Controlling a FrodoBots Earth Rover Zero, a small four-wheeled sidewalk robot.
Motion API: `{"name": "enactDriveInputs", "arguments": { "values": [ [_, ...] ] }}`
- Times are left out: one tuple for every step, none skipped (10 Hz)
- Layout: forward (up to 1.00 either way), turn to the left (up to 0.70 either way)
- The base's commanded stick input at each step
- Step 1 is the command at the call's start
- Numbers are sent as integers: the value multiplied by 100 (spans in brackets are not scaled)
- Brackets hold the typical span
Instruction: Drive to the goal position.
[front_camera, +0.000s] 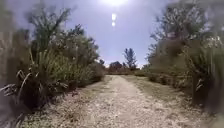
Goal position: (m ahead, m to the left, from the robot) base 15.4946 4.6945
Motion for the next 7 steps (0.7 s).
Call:
{"name": "enactDriveInputs", "arguments": {
  "values": [
    [70,0],
    [70,0],
    [70,0],
    [70,0],
    [70,0],
    [70,0],
    [70,0]
  ]
}}
